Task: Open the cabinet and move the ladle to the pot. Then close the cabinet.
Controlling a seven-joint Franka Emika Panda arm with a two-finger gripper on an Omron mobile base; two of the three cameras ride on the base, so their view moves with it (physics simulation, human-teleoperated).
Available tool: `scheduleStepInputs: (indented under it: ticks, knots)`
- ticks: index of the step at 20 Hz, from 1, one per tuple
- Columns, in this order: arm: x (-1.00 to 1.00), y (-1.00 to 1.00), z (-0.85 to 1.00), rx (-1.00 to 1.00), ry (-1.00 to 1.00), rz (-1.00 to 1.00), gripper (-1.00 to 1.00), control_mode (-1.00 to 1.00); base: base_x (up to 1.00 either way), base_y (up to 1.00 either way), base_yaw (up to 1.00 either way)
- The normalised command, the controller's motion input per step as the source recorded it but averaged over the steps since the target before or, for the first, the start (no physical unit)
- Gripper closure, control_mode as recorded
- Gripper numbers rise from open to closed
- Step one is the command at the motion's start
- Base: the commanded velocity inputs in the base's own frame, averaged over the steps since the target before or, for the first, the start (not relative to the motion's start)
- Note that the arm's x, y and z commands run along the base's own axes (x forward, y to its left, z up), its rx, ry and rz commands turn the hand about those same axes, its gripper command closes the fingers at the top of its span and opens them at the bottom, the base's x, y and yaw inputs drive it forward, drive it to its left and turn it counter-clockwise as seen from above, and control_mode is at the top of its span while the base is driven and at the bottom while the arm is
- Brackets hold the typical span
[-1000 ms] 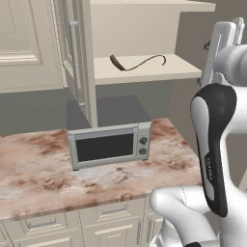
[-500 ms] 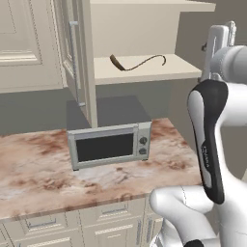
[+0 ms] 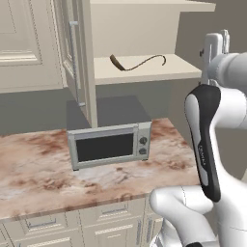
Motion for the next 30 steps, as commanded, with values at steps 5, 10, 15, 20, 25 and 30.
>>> scheduleStepInputs:
  ticks: [5,10,15,20,25,30]
  knots:
    - [0.27,-0.07,0.00,0.00,0.00,0.00,-1.00,-1.00,0.00,0.00,0.00]
    - [0.33,0.00,-0.18,-0.01,0.04,0.00,-1.00,-1.00,0.00,0.00,0.00]
    - [0.28,0.00,-0.21,-0.01,0.05,0.00,-1.00,-1.00,0.00,0.00,0.00]
    - [0.23,0.15,-0.18,-0.05,0.01,0.00,-1.00,-1.00,0.00,0.00,0.00]
    - [0.19,0.24,-0.16,-0.08,0.00,0.00,-1.00,-1.00,0.00,0.00,0.00]
    - [0.14,0.20,-0.11,-0.08,0.00,0.00,-1.00,-1.00,0.00,0.00,0.00]
